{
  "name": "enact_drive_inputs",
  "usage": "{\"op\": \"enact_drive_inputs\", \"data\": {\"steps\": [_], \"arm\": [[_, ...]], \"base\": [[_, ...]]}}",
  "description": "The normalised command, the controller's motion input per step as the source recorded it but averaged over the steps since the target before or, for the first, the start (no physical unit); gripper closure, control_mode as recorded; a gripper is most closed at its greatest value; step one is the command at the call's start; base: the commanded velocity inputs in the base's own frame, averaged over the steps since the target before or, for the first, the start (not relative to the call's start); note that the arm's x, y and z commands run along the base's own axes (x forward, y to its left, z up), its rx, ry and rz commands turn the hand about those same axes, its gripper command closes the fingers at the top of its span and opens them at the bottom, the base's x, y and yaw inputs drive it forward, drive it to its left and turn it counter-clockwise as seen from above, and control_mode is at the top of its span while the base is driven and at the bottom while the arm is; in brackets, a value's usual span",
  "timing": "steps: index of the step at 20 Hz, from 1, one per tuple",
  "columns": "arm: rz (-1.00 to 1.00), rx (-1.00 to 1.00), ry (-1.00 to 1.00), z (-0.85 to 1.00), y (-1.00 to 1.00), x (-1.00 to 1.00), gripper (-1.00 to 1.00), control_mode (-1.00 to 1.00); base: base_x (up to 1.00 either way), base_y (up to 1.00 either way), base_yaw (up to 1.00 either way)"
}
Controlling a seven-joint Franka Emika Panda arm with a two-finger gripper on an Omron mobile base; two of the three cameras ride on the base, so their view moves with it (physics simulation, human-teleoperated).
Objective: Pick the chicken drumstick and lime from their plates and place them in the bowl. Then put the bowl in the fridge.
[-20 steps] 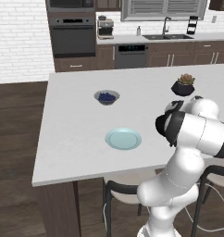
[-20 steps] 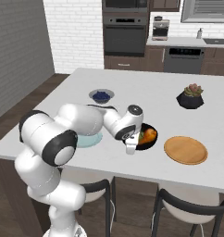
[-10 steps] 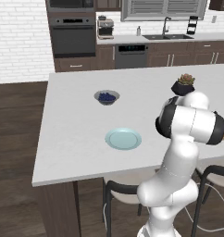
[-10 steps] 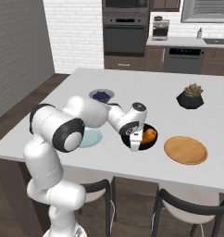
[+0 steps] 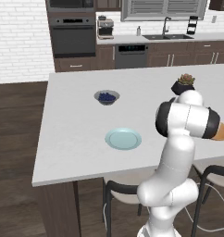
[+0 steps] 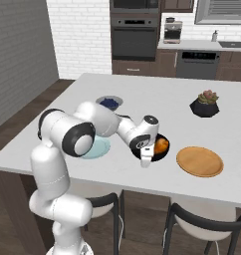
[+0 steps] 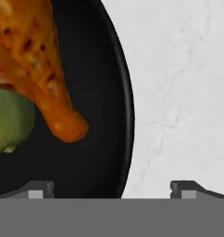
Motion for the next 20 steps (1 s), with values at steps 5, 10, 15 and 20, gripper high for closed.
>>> {"op": "enact_drive_inputs", "data": {"steps": [5,10,15,20], "arm": [[0.0,0.0,0.09,-0.05,0.0,0.37,-1.0,-1.0],[0.0,0.0,0.02,0.0,-0.01,0.27,-1.0,-1.0],[0.0,0.0,0.0,-0.03,-0.03,0.17,1.0,-1.0],[-0.01,0.0,0.0,-0.13,0.0,0.17,1.0,-1.0]], "base": [[0.0,0.0,0.0],[0.0,0.0,0.0],[0.0,0.0,0.0],[0.0,0.0,0.0]]}}
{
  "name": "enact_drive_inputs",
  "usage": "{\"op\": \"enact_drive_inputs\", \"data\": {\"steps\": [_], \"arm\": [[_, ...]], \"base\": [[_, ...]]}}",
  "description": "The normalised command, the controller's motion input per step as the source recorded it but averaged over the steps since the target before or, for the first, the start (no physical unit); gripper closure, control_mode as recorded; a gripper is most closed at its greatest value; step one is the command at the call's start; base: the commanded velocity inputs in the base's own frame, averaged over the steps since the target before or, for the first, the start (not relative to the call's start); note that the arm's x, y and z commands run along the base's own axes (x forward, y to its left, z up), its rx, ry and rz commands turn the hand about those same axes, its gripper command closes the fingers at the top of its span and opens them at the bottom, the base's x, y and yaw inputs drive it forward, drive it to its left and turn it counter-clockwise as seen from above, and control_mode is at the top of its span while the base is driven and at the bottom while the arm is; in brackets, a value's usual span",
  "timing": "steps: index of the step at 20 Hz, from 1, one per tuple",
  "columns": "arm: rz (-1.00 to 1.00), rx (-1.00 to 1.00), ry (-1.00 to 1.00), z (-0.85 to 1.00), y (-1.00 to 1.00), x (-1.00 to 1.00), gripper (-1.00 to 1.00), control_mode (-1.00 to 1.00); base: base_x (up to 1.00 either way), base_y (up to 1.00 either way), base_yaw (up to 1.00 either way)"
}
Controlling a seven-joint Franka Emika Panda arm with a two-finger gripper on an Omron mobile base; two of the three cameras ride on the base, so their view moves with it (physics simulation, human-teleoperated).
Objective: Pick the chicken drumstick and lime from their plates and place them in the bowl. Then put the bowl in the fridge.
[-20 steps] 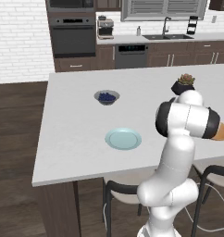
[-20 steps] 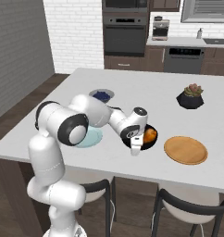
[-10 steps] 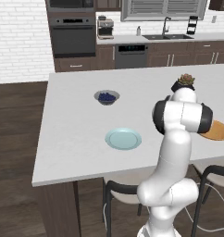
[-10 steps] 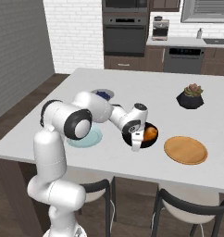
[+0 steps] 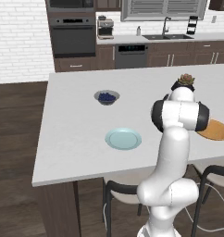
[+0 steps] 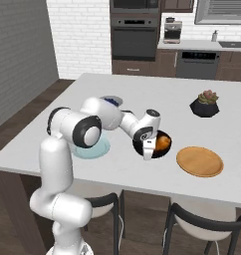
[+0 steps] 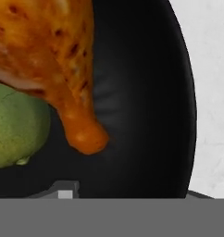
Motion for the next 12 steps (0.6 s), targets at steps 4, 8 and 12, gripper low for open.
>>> {"op": "enact_drive_inputs", "data": {"steps": [4,8,12], "arm": [[0.0,0.0,0.0,-0.02,0.0,0.0,1.0,-1.0],[0.0,0.0,-0.03,0.0,0.0,-0.05,1.0,-1.0],[0.15,-0.09,-0.14,0.84,0.08,-0.82,1.0,-1.0]], "base": [[0.0,0.0,0.0],[0.0,0.0,0.0],[0.0,0.0,0.0]]}}
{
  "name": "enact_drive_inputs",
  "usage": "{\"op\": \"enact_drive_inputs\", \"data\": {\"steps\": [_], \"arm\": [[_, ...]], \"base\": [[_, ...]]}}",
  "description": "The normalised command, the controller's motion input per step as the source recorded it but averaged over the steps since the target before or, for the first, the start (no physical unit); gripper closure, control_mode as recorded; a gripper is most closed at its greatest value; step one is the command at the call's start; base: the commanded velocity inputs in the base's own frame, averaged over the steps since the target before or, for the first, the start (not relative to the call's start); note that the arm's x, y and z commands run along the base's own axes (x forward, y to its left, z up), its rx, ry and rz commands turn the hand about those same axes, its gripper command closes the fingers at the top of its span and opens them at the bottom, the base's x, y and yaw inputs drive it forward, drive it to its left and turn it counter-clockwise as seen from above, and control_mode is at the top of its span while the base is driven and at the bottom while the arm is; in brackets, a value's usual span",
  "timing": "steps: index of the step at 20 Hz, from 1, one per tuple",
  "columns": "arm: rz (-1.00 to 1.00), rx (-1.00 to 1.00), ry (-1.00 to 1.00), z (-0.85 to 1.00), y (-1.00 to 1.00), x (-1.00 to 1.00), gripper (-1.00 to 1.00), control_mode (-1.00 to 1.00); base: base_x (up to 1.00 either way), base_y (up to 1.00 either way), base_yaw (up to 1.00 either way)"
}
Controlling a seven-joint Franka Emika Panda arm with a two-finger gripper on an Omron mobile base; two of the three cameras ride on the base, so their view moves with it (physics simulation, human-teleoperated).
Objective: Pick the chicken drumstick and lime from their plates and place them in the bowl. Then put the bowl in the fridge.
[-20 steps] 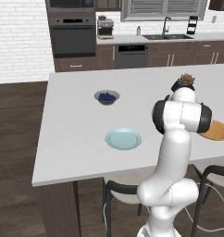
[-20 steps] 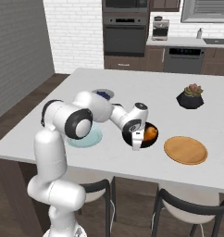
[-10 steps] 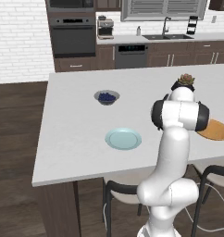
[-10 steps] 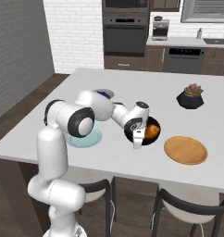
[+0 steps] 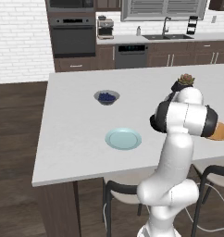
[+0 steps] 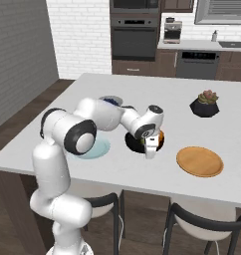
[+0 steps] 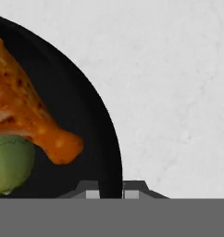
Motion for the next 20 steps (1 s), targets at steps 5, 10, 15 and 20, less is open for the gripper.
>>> {"op": "enact_drive_inputs", "data": {"steps": [5,10,15,20], "arm": [[0.18,-0.05,0.04,0.98,0.02,-0.69,1.0,-1.0],[0.05,0.0,-0.09,0.79,0.24,-0.68,1.0,-1.0],[0.0,0.04,-0.24,0.88,0.6,-0.52,1.0,-1.0],[0.02,0.03,-0.18,0.85,0.45,-0.51,1.0,-1.0]], "base": [[0.0,0.0,0.0],[0.0,0.0,0.0],[0.0,0.0,0.0],[0.0,0.0,0.0]]}}
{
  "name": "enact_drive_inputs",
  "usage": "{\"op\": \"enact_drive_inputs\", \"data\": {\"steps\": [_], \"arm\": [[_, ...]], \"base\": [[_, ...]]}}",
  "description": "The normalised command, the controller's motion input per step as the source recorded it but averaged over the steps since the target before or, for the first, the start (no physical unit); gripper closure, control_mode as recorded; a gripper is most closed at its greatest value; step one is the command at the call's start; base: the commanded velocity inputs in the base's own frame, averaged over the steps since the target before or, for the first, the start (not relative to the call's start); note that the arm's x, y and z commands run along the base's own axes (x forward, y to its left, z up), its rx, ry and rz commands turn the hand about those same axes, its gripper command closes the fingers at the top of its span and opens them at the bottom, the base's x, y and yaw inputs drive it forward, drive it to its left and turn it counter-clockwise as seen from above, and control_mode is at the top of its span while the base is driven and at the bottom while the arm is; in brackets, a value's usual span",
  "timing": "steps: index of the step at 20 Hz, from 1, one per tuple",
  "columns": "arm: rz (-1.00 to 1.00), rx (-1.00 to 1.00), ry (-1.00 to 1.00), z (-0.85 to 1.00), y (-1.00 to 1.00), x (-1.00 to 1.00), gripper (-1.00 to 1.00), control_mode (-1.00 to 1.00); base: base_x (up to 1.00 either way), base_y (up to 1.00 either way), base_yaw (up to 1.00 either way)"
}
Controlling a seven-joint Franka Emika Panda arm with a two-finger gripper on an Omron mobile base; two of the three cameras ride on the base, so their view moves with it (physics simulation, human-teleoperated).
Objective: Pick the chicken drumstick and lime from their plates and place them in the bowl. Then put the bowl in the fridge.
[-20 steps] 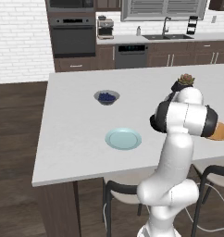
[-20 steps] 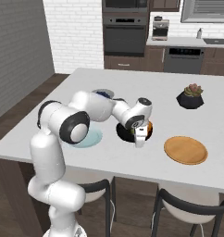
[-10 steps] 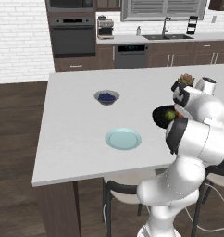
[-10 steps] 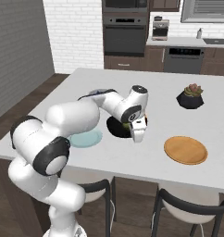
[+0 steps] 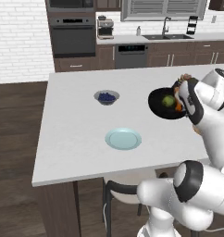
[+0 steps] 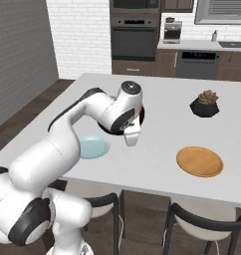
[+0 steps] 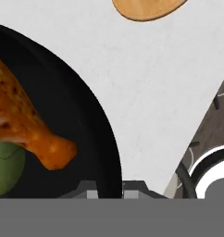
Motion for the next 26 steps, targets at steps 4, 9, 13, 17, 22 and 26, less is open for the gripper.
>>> {"op": "enact_drive_inputs", "data": {"steps": [4,9,13,17,22,26], "arm": [[0.07,0.03,-0.25,0.32,0.27,-0.7,1.0,-1.0],[0.0,0.11,-0.2,0.1,0.01,-0.43,1.0,-1.0],[0.0,0.12,0.0,0.11,0.0,-0.3,1.0,-1.0],[0.0,0.0,0.03,0.02,0.0,-0.08,1.0,1.0],[0.0,0.0,0.0,0.0,0.0,0.0,1.0,1.0],[0.0,0.0,0.0,0.0,0.0,0.0,1.0,1.0]], "base": [[0.0,0.0,0.0],[0.0,0.0,0.0],[0.0,0.0,0.0],[-0.36,-0.12,0.0],[-0.74,-0.79,0.0],[-0.29,-1.0,-0.22]]}}
